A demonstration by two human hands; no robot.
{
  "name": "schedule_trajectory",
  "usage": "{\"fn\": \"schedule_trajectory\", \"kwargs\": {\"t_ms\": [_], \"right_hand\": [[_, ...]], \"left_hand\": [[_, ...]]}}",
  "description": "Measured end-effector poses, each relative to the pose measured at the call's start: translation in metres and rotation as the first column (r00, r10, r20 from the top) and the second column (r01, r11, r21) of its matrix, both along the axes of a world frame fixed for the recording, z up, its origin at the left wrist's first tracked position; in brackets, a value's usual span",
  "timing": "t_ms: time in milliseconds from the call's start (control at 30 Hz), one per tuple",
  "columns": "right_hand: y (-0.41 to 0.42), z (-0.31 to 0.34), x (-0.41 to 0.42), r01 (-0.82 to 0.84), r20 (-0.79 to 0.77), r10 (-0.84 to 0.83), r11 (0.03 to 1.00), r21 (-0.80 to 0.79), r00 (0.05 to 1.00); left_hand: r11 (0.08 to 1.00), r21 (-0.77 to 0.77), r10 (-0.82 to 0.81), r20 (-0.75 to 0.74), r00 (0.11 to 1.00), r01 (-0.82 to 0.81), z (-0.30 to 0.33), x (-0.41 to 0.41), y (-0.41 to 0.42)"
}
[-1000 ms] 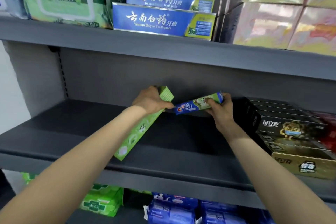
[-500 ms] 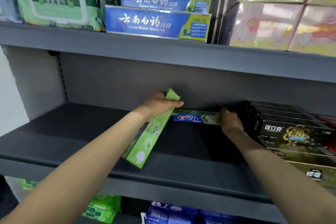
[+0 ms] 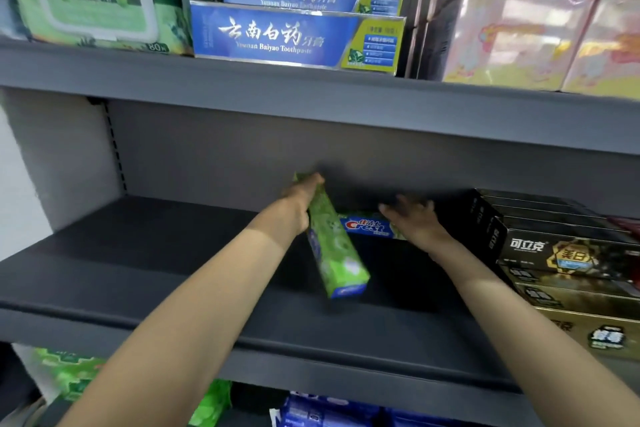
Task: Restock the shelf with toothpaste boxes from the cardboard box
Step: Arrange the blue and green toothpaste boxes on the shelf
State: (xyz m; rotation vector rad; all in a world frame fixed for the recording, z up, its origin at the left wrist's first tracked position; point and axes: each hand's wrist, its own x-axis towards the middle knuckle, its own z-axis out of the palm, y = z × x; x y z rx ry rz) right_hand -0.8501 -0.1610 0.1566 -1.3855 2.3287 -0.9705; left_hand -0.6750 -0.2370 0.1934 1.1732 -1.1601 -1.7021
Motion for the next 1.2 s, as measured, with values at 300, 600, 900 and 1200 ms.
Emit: {"fn": "schedule_trajectory", "kwargs": {"t_ms": [300, 600, 900, 1200], "right_hand": [[0.033, 0.042, 0.022, -0.543, 0.109, 0.534, 0.802, 0.248, 0.838], [0.038, 0.032, -0.013, -0.301, -0.300, 0.355, 0.930, 0.213, 0.885], [0.027, 0.025, -0.030, -0.246, -0.424, 0.337, 0.935, 0.255, 0.841], [-0.001, -0.015, -0.055, -0.070, -0.567, 0.254, 0.943, 0.326, 0.784]], "left_hand": [[0.990, 0.096, 0.112, -0.065, 0.992, -0.106, -0.007, -0.018, 0.005], [0.988, 0.021, -0.148, -0.092, 0.985, 0.151, -0.017, -0.004, -0.004], [0.952, -0.235, -0.101, 0.362, 0.927, 0.195, -0.035, -0.021, -0.003], [0.932, -0.204, -0.149, 0.536, 0.831, 0.299, -0.052, -0.033, 0.000]]}}
